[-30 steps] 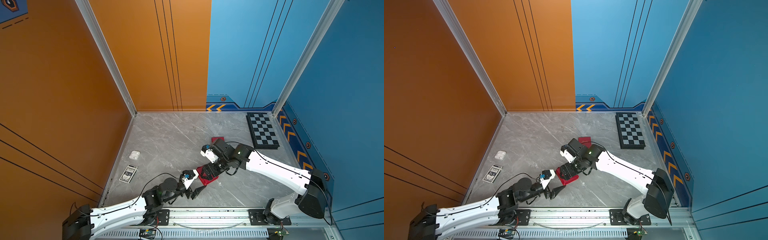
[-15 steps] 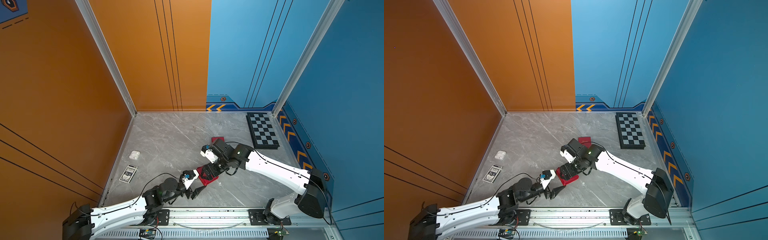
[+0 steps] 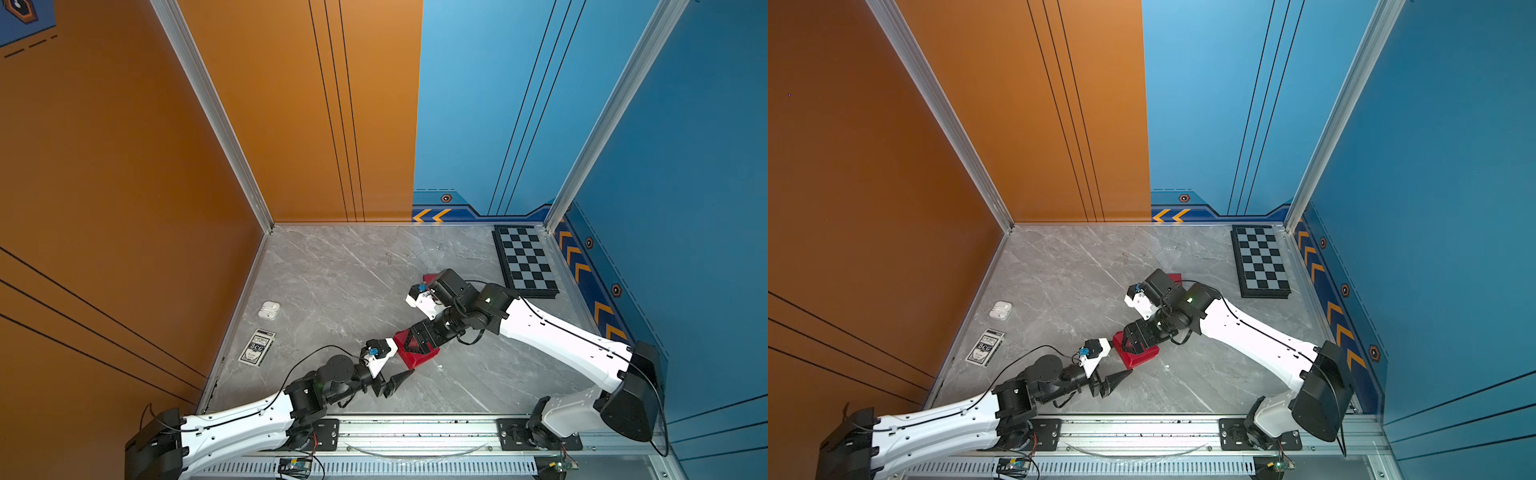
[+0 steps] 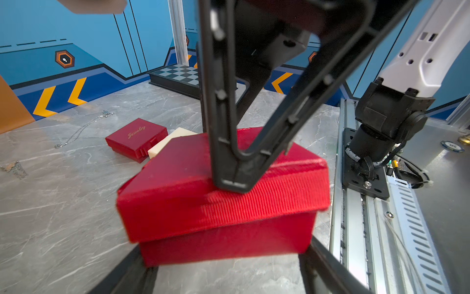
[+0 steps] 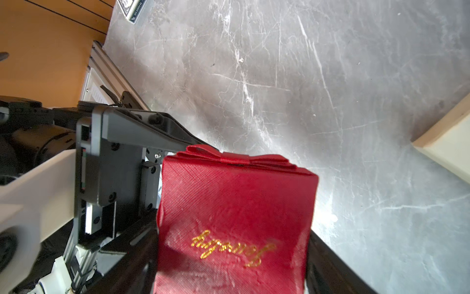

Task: Take the necklace out of the lift-off lid jewelry box
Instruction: Open the lid on the jewelry box.

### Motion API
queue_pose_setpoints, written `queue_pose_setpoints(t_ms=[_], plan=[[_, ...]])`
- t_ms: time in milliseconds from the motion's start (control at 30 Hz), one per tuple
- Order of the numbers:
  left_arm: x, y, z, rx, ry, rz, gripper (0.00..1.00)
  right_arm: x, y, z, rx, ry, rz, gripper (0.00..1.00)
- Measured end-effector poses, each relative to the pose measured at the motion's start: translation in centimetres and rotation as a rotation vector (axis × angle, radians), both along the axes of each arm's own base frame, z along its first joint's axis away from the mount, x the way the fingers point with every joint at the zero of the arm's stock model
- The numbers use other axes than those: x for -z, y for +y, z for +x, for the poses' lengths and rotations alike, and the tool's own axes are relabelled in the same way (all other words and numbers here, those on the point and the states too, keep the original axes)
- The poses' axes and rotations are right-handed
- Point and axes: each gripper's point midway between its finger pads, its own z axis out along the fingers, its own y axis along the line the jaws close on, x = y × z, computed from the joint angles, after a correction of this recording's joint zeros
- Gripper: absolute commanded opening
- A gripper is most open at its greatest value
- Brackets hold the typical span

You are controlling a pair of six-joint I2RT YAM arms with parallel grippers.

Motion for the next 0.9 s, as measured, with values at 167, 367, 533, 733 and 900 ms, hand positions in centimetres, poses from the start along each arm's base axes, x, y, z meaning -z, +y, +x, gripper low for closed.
queue_pose_setpoints(t_ms=[167, 367, 533, 733, 900], plan=[[-0.3, 0.0, 0.0, 0.002, -0.005, -0.01, 0.73, -0.5, -0.2, 0.3, 0.009, 0.017, 0.028, 0.84], [-0.4, 0.0, -0.1, 0.003, -0.006, -0.013, 0.73, -0.9, -0.4, 0.7, 0.023, 0.03, 0.061, 0.83], [-0.1, 0.0, -0.2, 0.01, 0.001, -0.003, 0.73, -1.4, -0.5, 1.5, 0.045, 0.022, 0.098, 0.83], [0.0, 0.0, -0.3, 0.014, 0.005, 0.003, 0.73, -1.5, -0.5, 2.4, 0.067, 0.009, 0.118, 0.83], [0.2, 0.0, -0.3, 0.014, 0.008, 0.007, 0.73, -1.0, -1.3, 3.4, 0.109, 0.004, 0.106, 0.83]])
